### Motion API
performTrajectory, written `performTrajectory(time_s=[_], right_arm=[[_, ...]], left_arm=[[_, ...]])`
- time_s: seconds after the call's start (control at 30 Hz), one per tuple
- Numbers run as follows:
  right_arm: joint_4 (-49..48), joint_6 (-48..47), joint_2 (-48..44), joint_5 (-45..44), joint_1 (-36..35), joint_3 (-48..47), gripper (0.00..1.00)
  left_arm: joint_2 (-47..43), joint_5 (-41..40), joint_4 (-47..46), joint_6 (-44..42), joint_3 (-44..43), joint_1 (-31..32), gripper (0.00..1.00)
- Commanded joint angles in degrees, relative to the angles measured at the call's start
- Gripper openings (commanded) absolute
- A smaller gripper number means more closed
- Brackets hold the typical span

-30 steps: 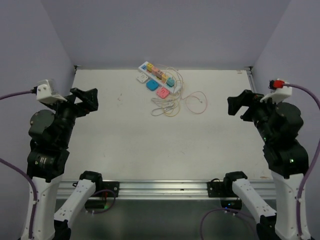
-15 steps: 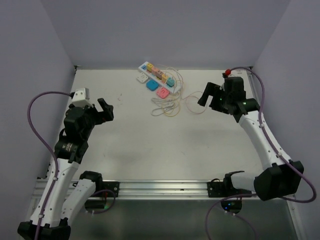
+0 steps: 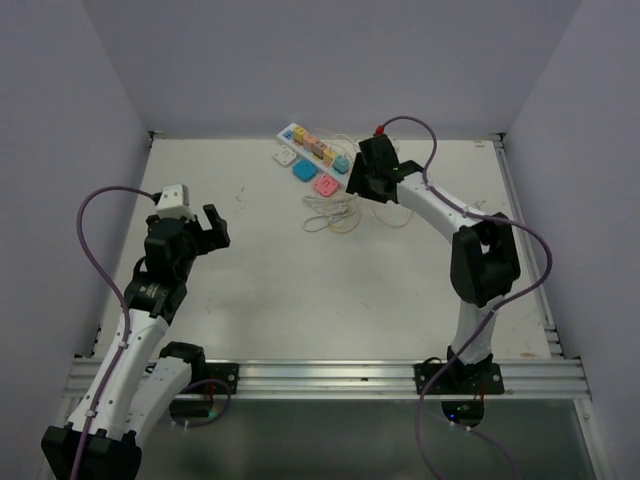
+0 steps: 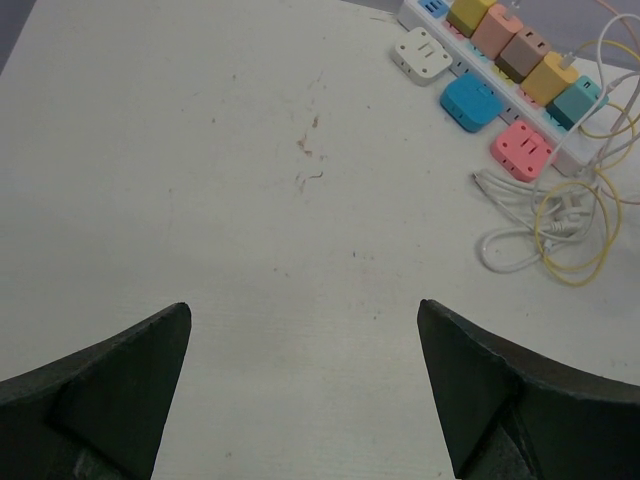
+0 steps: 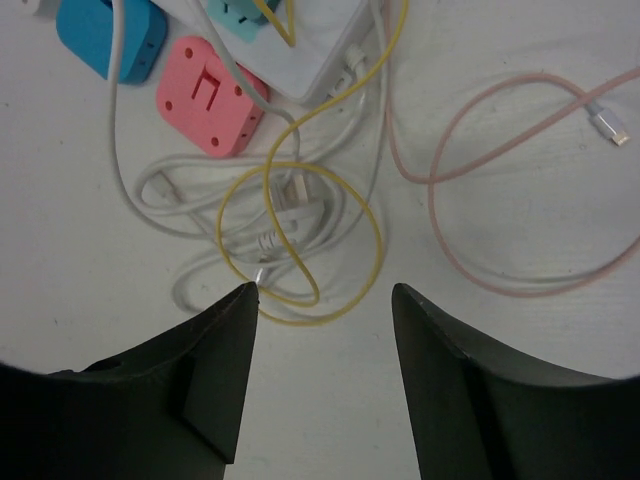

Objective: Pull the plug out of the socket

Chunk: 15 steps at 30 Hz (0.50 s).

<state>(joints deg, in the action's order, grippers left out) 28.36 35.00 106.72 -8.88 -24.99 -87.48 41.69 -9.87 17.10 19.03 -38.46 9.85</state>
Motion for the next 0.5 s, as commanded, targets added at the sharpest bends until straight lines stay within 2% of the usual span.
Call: performTrajectory(time_s=[0.0,0.07,0.23,0.47], right_arm=[[-3.2,5.7,4.4,-10.4,-1.7,-5.8,0.59],[-3.1,7.8,7.6,-13.2,-2.2,-7.8,0.52],[-2.6,11.6,13.1,-16.6,-2.3,-11.1,0.43],[-1.7,14.3,18.7,-19.5,-2.3,-14.9,0.35]], left_arm=[[0.1,-1.8,-3.8,-1.0,-1.1,0.2,0.99],[0.2,-1.7,-3.9,-1.0,-1.1,0.2,0.99],[0.2,-1.3,-3.9,-1.0,-0.7,0.3,0.99],[0.3,-1.6,-3.7,-1.1,-0.9,0.7,0.99]])
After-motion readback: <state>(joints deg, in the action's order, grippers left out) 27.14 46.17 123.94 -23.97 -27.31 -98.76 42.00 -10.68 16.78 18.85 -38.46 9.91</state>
